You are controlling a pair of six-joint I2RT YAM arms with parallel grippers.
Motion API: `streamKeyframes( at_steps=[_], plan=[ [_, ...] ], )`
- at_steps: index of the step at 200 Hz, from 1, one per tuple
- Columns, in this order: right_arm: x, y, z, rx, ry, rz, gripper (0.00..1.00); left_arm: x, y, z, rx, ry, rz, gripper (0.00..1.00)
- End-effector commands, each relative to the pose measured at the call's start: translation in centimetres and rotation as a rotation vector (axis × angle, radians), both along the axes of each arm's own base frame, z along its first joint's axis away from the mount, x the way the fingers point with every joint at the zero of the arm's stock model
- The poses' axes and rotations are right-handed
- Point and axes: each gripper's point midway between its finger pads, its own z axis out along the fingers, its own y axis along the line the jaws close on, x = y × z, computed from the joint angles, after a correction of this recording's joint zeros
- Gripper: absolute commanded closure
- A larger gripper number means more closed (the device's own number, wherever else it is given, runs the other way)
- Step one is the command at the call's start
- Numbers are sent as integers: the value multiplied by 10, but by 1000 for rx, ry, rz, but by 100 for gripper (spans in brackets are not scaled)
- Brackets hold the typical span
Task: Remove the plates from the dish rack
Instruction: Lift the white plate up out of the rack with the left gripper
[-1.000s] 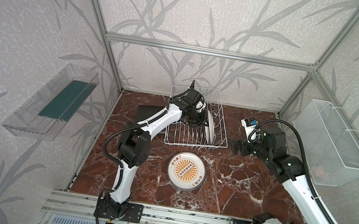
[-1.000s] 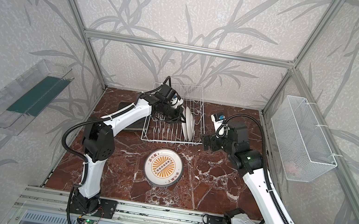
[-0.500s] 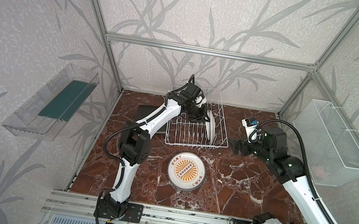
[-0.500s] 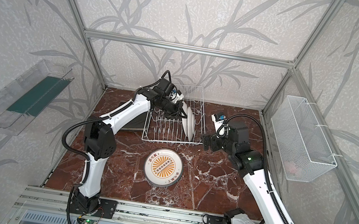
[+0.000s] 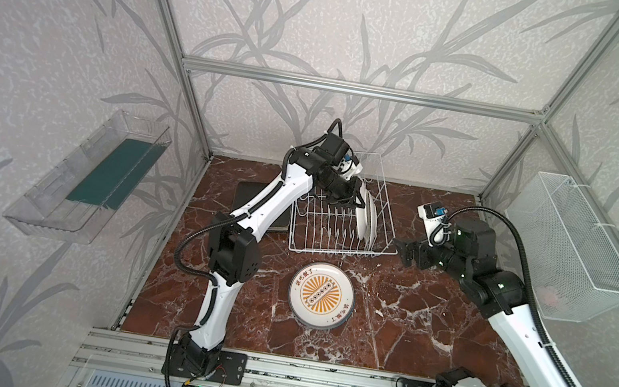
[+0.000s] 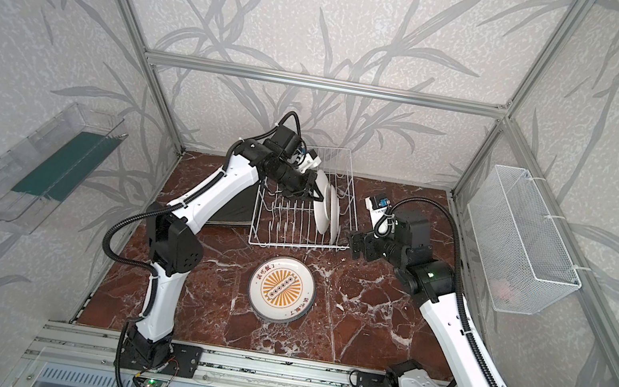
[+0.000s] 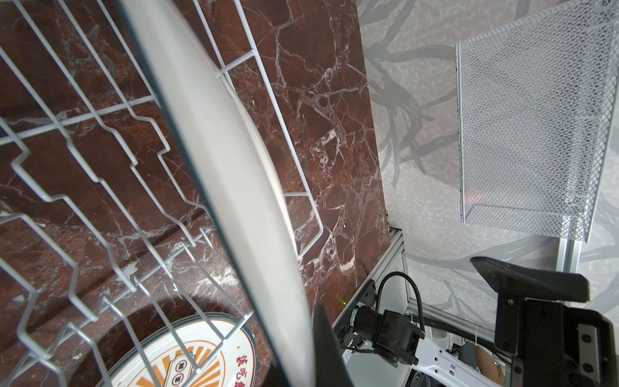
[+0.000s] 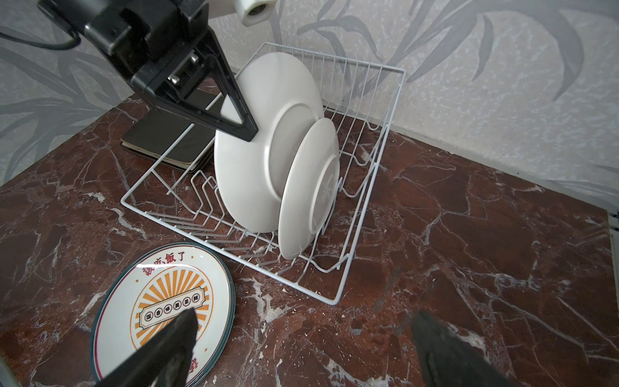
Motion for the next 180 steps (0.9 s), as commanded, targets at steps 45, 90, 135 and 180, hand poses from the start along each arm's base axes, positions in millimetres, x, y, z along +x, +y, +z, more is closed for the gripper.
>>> streamKeyframes(
  at_steps=[45,90,135,180],
  plan=[
    [2,3,14,51,-29,1,1,-6,13,59,10,-179,-4,100],
    [1,6,21,78,-29,4,1,-11,25,79,28,-236,26,100],
    [-3,6,33,123,-25,-5,1,-14,42,103,67,-332,64,100],
    [-8,11,42,194,10,-6,1,-23,59,118,141,-461,35,100]
  ],
)
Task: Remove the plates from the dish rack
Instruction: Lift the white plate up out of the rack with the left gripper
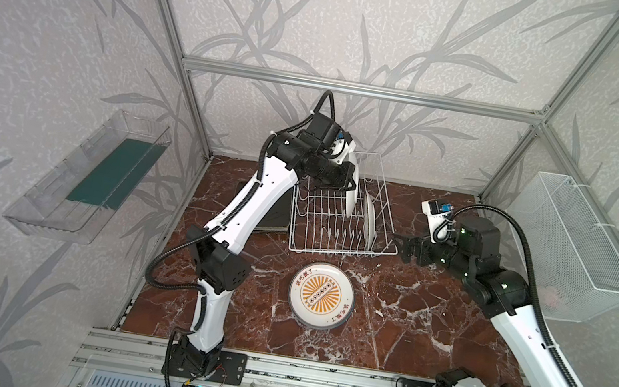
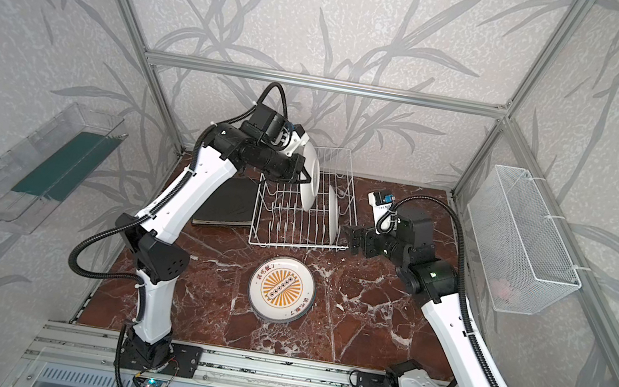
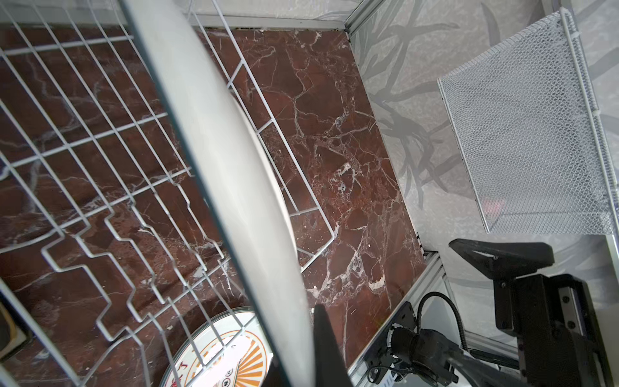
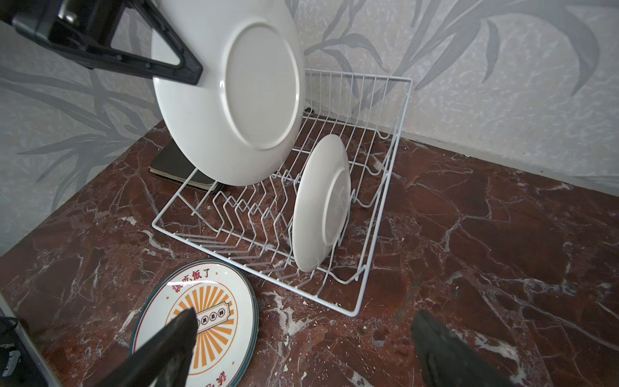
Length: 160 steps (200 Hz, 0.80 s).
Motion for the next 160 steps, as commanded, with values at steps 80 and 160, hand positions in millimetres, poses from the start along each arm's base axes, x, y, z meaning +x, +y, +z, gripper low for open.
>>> streamKeyframes(
  at_steps=[80,160],
  plan=[
    [-7,16,31,189,102,13,1,-40,52,59,226,-595,-115,100],
    [6,38,43,368,258,23,0,-107,73,67,332,-1080,-309,100]
  ],
)
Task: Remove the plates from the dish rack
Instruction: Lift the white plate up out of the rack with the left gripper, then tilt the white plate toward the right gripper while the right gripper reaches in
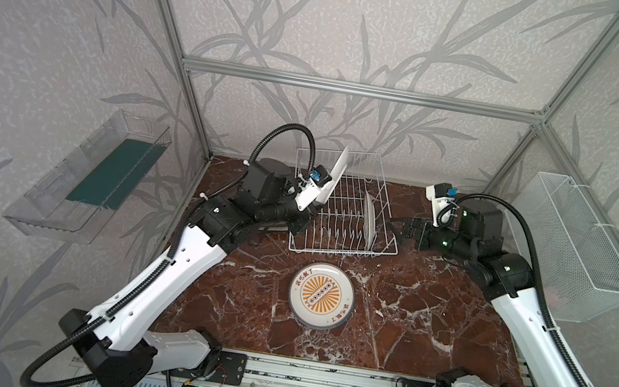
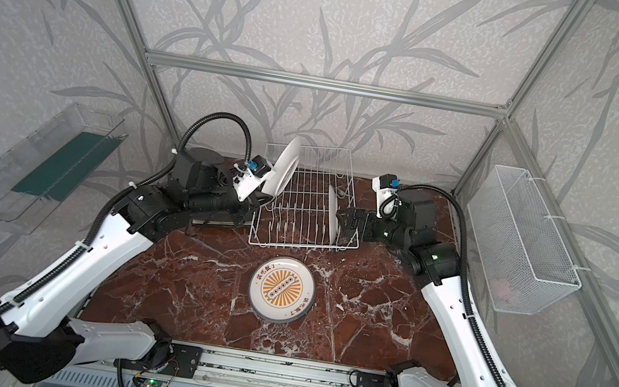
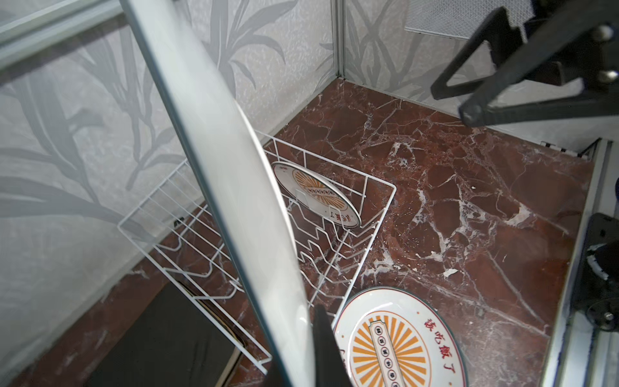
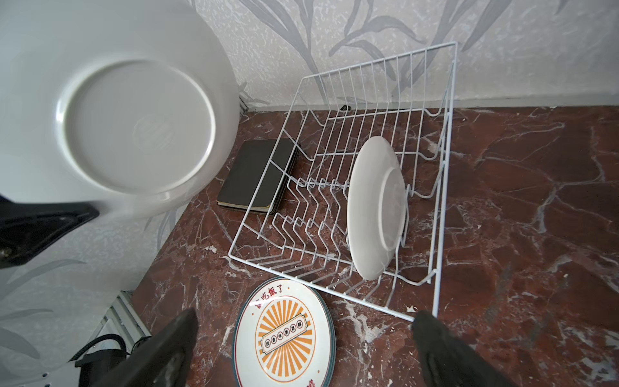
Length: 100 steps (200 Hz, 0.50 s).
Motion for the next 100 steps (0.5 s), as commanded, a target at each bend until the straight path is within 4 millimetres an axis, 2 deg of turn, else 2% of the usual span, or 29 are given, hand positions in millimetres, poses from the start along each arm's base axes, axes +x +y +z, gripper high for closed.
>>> streamKeyframes(
  at_steps=[1,43,100],
  plan=[
    [-2,11,18,104,43,27,1,-1,-2,39,27,-263,-71,100],
    [1,28,28,203,102,81,1,-9,-3,9,184,-326,-137,100],
    [5,39,19,260,186,93,1,-7,-8,-21,361,-402,-170,100]
  ],
)
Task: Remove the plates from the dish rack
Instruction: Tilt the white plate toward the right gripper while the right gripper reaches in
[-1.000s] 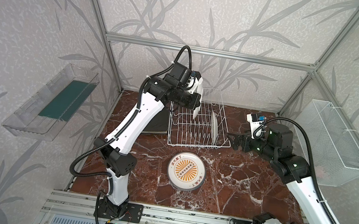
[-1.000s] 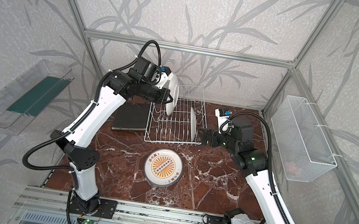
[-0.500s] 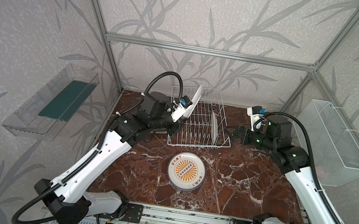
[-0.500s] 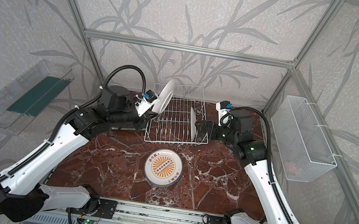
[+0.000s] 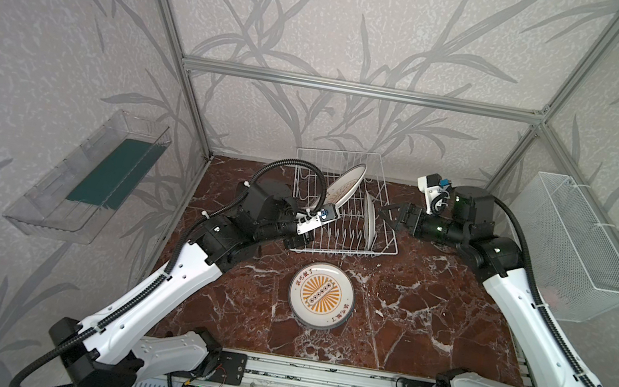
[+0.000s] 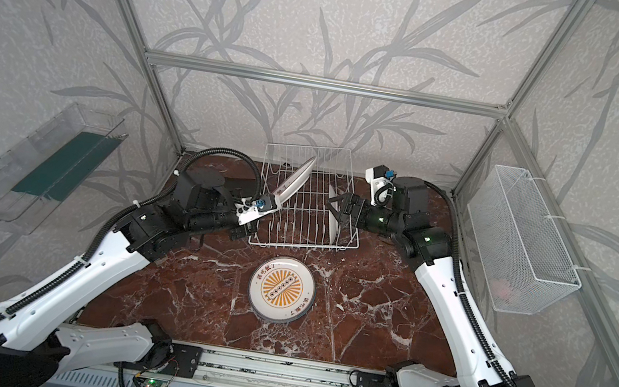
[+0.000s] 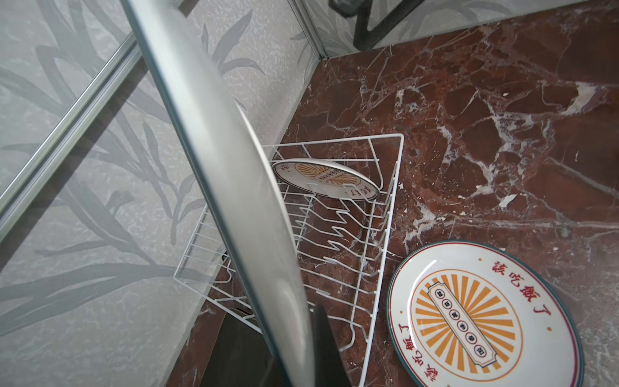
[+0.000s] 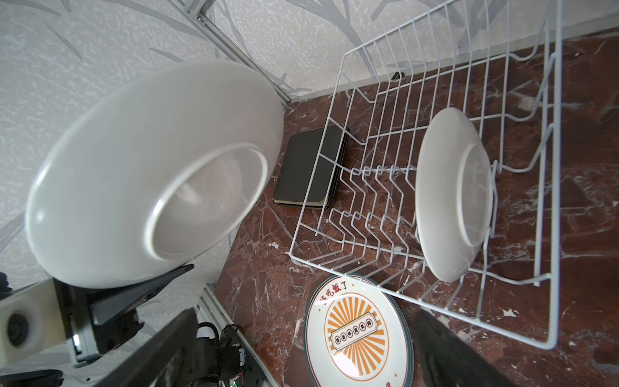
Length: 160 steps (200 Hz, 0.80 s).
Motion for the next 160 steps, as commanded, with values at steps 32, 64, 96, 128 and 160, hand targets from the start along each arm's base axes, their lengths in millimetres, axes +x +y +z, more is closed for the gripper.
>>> streamKeyframes(
  at_steps=[32,64,96,128,160],
  plan=[
    [1,16,2,63,48,37,2,6,-5,2,155,-191,-47,100],
    [5,15,3,83,52,3,3,6,-3,-18,252,-191,-59,100],
    [8,16,5,92,44,-1,3,6,-3,-31,314,-196,-71,100],
    [15,20,-5,78,85,0,5,5,-8,-36,349,-217,-91,100],
    [25,25,-19,51,141,-14,14,6,-11,-41,423,-266,-113,100]
  ],
)
